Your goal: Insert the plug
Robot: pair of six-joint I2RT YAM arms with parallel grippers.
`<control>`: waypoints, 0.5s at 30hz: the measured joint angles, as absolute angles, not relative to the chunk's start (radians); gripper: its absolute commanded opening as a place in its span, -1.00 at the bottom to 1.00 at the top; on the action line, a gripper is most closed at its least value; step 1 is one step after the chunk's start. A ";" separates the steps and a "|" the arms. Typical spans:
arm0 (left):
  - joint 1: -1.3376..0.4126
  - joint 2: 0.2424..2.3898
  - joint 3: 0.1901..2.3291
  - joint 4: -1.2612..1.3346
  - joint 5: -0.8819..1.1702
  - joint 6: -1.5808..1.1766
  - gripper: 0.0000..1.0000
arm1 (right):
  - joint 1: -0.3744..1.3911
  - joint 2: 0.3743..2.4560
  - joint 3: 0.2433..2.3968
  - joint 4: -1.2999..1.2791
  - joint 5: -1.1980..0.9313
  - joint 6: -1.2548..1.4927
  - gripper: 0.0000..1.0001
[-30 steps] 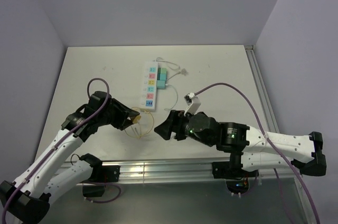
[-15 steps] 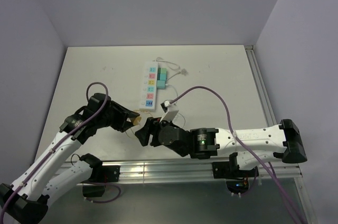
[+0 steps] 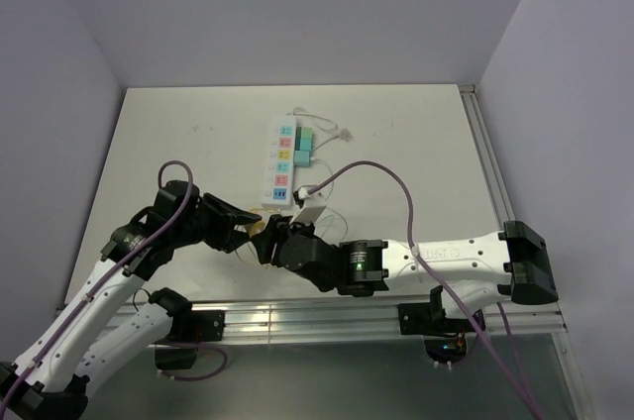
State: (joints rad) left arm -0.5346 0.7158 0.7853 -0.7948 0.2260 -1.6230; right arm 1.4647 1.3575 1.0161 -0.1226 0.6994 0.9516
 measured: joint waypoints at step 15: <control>-0.536 0.698 0.769 -0.798 0.263 -1.636 -0.99 | 1.425 1.453 1.077 -0.092 0.671 0.928 0.03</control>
